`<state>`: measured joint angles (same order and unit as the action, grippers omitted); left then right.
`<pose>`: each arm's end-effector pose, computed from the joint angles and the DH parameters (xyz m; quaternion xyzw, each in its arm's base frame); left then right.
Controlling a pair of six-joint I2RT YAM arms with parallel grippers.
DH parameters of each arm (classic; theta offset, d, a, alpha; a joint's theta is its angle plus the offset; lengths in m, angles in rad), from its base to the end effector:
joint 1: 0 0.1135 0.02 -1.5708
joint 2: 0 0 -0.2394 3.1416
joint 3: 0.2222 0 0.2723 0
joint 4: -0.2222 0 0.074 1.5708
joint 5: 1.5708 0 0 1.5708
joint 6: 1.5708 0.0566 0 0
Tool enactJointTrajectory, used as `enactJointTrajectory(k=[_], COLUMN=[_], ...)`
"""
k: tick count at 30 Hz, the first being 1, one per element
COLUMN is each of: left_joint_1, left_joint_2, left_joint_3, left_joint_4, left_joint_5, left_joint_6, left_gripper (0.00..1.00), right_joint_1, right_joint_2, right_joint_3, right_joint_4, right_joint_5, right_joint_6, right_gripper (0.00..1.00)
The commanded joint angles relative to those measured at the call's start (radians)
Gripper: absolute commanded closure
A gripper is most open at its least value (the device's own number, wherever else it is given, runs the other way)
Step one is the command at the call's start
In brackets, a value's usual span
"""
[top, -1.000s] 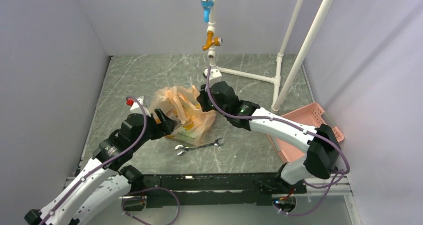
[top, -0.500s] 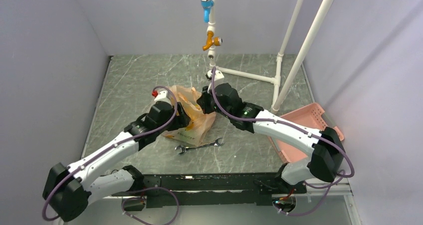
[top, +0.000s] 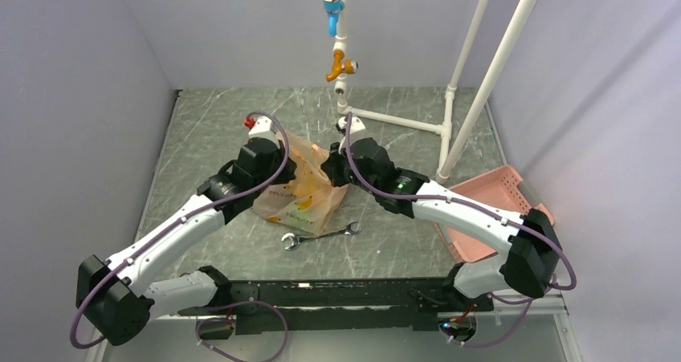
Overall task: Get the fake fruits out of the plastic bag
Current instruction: Adjust the plastic bag at the center of the board.
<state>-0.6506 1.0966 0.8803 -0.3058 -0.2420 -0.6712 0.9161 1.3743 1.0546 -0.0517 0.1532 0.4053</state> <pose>0.2428 -0.1677 0.2638 -0.0693 0.8587 -0.2226 0.4565 0.2293 0.2845 0.2746 -0.1661 0.8073 0.2955 0.4831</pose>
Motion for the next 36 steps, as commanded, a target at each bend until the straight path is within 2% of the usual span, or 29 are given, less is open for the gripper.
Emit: enactJointTrajectory(k=[1,4,8,10,18,21,24,30,36], left_joint_1=[0.052,0.115,0.318,0.4,0.589,0.646,0.705,0.709,0.71], left_joint_2=[-0.034,-0.058,-0.003,0.056,0.285,0.299,0.246,0.1,-0.049], left_joint_3=[0.126,0.19,0.306,0.391,0.844,0.912,0.823,0.466,0.16], left_joint_4=[-0.088,-0.139,-0.177,-0.217,-0.397,-0.428,-0.379,-0.245,-0.192], left_joint_5=[-0.031,-0.009,0.2,0.254,0.38,0.408,0.455,0.642,0.672], left_joint_6=[0.105,0.157,0.199,0.218,0.295,0.302,0.293,0.301,0.356], left_gripper=[1.0,1.0,1.0,1.0,1.0,1.0,1.0,1.0,1.0], right_joint_1=[-0.019,-0.073,-0.181,-0.233,-0.324,-0.333,-0.333,-0.327,-0.276], right_joint_2=[-0.033,0.002,0.076,0.115,0.275,0.287,0.239,0.027,-0.075], right_joint_3=[0.059,0.118,0.282,0.375,0.712,0.773,0.689,0.278,0.004], right_joint_4=[0.021,0.033,0.032,0.021,-0.047,-0.07,-0.056,0.046,0.06], right_joint_5=[0.037,0.058,0.056,0.031,-0.008,-0.009,-0.037,-0.063,-0.114], right_joint_6=[-0.043,-0.085,-0.152,-0.16,-0.249,-0.266,-0.242,-0.091,0.031], right_gripper=[1.0,1.0,1.0,1.0,1.0,1.0,1.0,1.0,1.0])
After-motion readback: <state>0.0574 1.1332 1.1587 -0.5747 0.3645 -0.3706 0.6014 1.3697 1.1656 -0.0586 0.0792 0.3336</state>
